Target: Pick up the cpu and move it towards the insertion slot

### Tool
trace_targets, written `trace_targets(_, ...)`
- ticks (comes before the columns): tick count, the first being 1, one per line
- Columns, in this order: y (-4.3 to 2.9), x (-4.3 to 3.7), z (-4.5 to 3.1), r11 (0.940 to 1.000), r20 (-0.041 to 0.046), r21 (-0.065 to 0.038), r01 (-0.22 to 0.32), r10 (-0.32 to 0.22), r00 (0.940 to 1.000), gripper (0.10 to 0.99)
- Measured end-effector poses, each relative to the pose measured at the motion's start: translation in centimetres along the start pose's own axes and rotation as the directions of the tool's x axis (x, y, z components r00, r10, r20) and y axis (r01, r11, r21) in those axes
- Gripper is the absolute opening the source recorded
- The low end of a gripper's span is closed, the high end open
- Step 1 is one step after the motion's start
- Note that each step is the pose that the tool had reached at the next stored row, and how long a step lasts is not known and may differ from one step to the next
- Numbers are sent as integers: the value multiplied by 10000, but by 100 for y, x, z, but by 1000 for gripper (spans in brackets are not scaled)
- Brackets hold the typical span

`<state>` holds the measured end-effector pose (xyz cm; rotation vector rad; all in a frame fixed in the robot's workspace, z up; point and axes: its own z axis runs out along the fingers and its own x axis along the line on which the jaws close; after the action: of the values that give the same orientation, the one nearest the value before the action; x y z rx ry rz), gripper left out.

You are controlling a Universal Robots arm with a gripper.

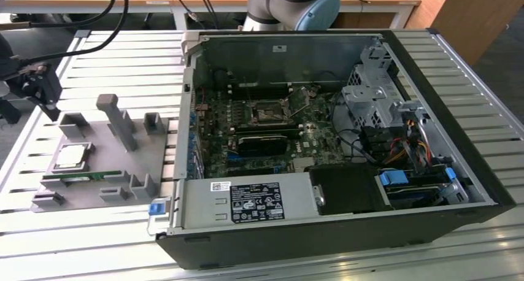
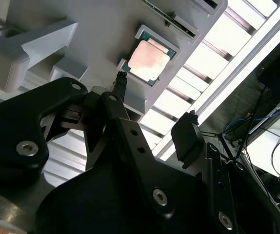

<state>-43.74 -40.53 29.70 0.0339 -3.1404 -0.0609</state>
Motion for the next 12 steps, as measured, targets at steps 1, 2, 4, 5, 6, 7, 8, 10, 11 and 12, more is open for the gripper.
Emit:
trace_targets(1, -1, 1, 4, 10000, -1, 0, 0, 0, 10000, 647)
trace_targets(2, -2, 1, 8, 10000, 0, 0, 1, -1, 10000, 647)
trace_targets(4, -4, 1, 14, 10000, -1, 1, 2, -2, 10000, 647)
trace_targets(5, -4, 0, 17, 10000, 0, 0, 2, -2, 10000, 647)
trace_targets(6, -5, 1, 18, 10000, -1, 1, 2, -2, 10000, 647)
trace_targets(7, -5, 0, 21, 10000, 0, 1, 3, -3, 10000, 647)
trace_targets(8, -6, 1, 23, 10000, 1, 0, 2, -2, 10000, 647)
trace_targets(10, -7, 0, 28, 10000, 2, 0, 3, -3, 10000, 647)
trace_targets(11, -8, 0, 34, 10000, 4, -1, 3, -3, 10000, 647)
trace_targets(12, -8, 1, 36, 10000, 2, 0, 3, -3, 10000, 647)
